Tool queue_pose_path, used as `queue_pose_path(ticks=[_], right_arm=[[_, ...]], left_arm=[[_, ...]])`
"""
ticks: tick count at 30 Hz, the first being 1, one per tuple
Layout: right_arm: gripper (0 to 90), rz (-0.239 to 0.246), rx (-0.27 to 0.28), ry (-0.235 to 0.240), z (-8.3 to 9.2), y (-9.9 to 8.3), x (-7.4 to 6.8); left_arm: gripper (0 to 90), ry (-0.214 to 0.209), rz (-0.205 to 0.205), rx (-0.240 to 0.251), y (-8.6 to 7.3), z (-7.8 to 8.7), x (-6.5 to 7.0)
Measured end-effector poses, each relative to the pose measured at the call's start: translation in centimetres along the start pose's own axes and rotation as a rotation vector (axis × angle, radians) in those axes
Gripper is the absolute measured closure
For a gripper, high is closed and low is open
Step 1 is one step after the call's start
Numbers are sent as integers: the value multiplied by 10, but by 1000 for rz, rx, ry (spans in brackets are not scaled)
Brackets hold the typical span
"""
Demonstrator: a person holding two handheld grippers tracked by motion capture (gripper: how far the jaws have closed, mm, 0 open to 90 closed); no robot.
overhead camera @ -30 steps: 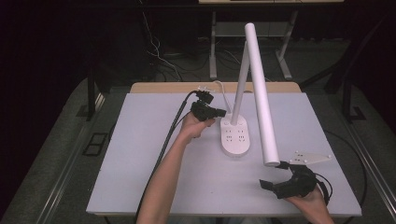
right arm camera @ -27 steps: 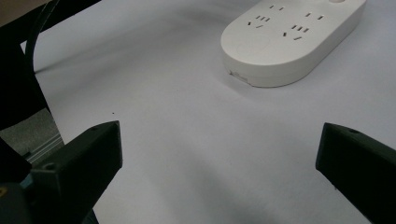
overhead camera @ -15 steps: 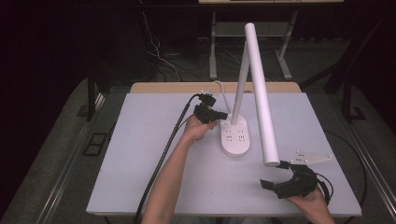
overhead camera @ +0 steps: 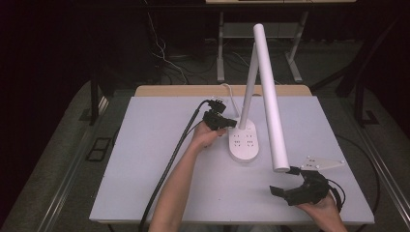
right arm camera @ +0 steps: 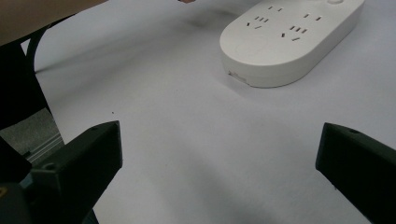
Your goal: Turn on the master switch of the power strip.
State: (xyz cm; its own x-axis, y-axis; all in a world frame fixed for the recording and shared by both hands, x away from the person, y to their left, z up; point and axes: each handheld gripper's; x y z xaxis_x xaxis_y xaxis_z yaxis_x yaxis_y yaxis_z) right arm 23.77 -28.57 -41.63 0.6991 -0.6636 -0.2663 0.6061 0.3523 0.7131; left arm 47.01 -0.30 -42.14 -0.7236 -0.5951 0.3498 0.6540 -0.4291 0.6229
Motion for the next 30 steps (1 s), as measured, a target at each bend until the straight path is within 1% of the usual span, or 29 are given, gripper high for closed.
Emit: queue_pose_path(ticks=[2, 3, 4, 7, 9, 13, 16, 18, 21, 23, 25, 27, 30], right_arm=[[1, 2, 0, 1, 0, 0, 0], [1, 3, -1, 1, -1, 0, 0], [1, 3, -2, 2, -1, 0, 0], [1, 4, -4, 2, -1, 0, 1], [1, 5, -5, 1, -1, 0, 1], [1, 7, -3, -1, -1, 0, 1], [1, 7, -3, -1, -1, 1, 1], [1, 8, -4, -1, -1, 1, 1], [1, 8, -4, -1, -1, 1, 1], [1, 7, -4, -1, 0, 1, 1], [1, 7, -4, -2, 0, 1, 1], [1, 7, -6, -2, 0, 1, 1], [1, 8, -5, -3, 0, 1, 1]], left_arm=[[895, 3, 7, -1, 0, -1, 0], [895, 1, 1, -5, -1, -1, -1], [895, -1, 17, 3, -1, -3, -1], [895, 7, 7, -17, -2, -5, -2], [896, 1, 16, -6, -2, -7, -3], [897, 22, -11, -10, -1, -7, -1], [897, 39, -19, -20, -1, -6, 0], [898, 52, -17, -26, 0, -5, 0], [899, 47, -13, -37, 0, -4, -1], [899, 45, -20, -42, -1, -4, -1], [899, 57, -40, -49, -1, -3, 1], [899, 66, -45, -49, 0, -4, 3], [900, 58, -33, -51, 0, -4, 1]])
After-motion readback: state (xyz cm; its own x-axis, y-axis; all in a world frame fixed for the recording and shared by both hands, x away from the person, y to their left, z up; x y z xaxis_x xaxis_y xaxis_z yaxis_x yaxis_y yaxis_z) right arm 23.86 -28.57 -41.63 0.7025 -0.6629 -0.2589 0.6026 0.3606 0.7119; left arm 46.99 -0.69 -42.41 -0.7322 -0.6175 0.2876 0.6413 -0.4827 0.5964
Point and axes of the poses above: each handheld gripper's, and its own axes: z roughly backward along the jaws, y roughly out of its top, x roughly to its right, and after that the axes turned 7 degrees about -x, right-handed
